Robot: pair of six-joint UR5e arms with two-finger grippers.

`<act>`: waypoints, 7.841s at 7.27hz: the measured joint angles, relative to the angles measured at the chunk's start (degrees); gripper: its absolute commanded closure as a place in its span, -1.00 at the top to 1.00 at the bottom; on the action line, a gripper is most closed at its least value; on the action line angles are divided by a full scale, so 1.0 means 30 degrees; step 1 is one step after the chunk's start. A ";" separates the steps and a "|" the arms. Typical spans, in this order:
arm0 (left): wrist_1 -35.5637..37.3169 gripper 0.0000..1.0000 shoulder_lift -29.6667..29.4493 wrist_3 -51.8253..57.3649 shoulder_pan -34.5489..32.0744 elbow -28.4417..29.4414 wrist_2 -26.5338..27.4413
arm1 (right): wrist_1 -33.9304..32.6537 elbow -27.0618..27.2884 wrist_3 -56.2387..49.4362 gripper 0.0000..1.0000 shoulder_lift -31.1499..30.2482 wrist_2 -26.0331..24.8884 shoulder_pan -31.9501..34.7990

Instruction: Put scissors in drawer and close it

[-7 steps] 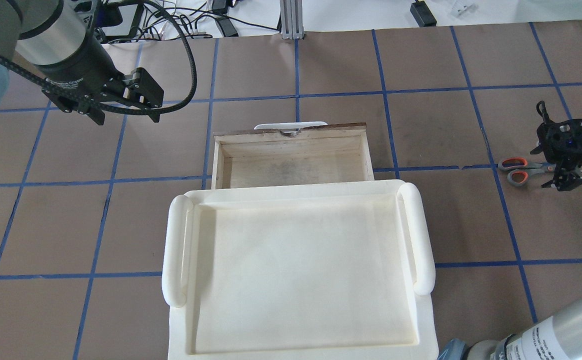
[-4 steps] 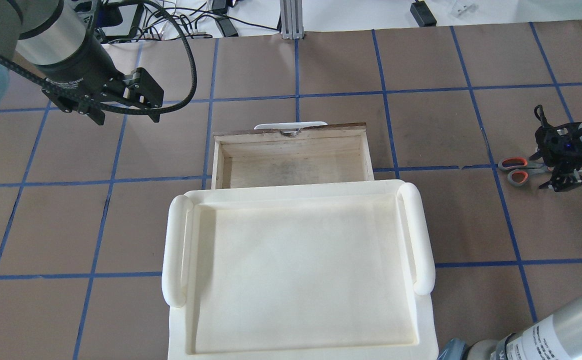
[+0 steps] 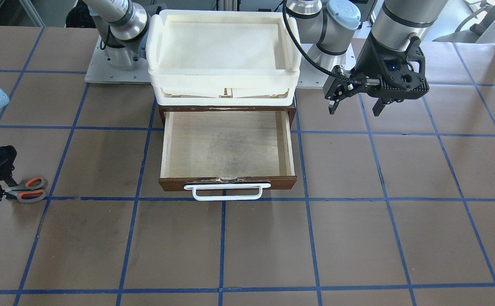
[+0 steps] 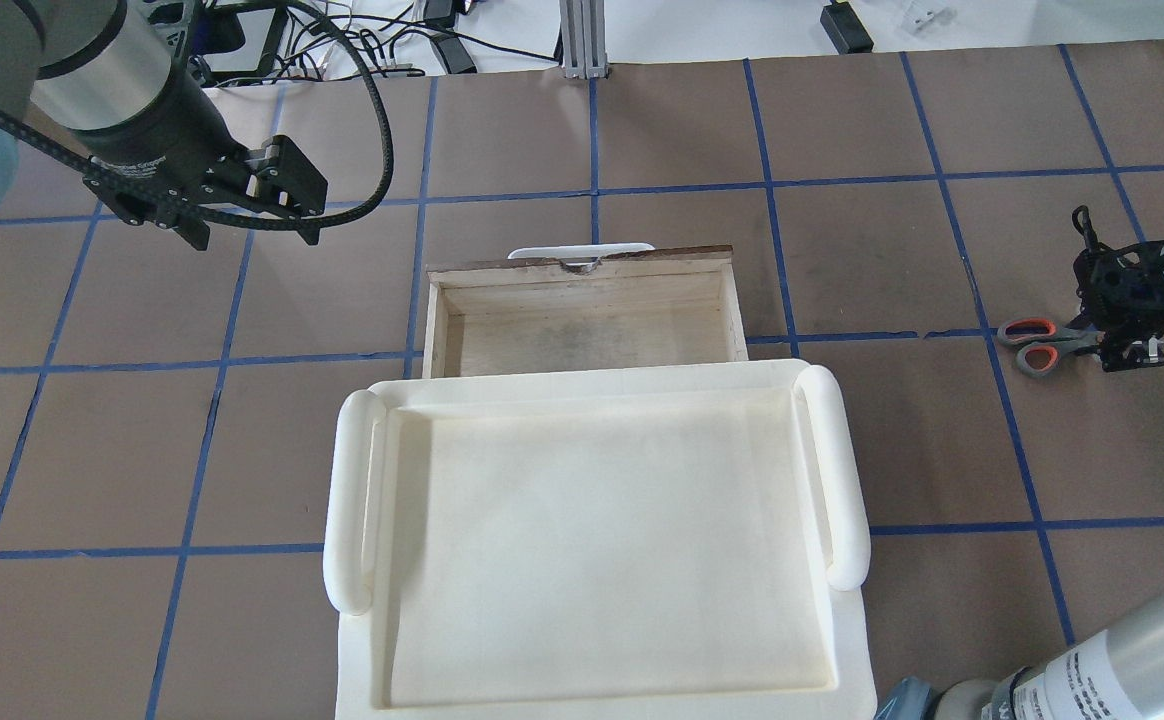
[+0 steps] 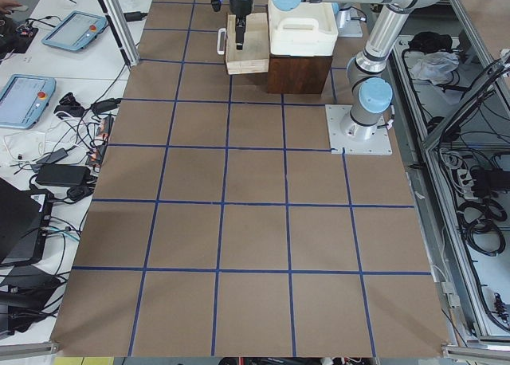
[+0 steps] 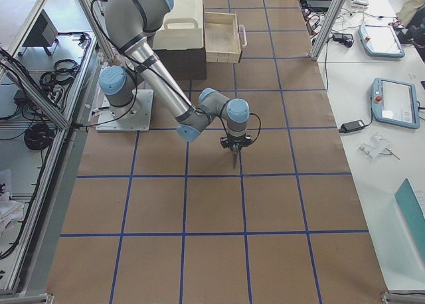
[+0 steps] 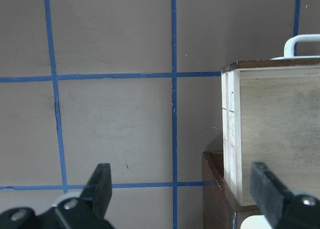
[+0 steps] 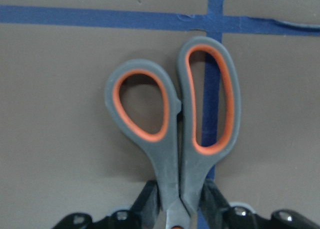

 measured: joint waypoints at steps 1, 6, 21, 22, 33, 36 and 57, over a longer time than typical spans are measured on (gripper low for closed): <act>0.0000 1.00 0.0002 0.0047 0.0000 0.0000 0.0000 | -0.0003 -0.0019 -0.0049 -1.00 -0.0013 -0.0082 0.0004; 0.0000 1.00 -0.0011 -0.0042 -0.0001 0.0001 0.0029 | 0.2676 -0.2314 0.0067 -1.00 -0.1906 -0.0380 0.0098; 0.0000 1.00 0.0005 0.0003 0.0029 0.0001 0.0007 | 1.2399 -0.7224 1.8238 -1.00 -0.5427 -0.2443 1.8851; 0.0006 1.00 0.0004 -0.0008 0.0029 0.0000 -0.0032 | 1.1880 -0.7234 1.9132 -1.00 -0.4697 -0.2411 1.9675; 0.0001 1.00 -0.0087 -0.0062 0.0000 -0.0029 -0.0040 | 0.9351 -0.7196 2.1674 0.97 -0.1402 -0.1338 2.1784; -0.0005 1.00 -0.0090 -0.0051 0.0000 -0.0028 -0.0010 | 0.9345 -0.7377 2.1753 0.98 -0.1746 -0.1458 2.1682; 0.5594 1.00 -0.6641 -0.3885 -0.3092 0.2314 0.0096 | 1.6025 -0.8240 4.4524 1.00 -0.9244 -0.1505 1.3125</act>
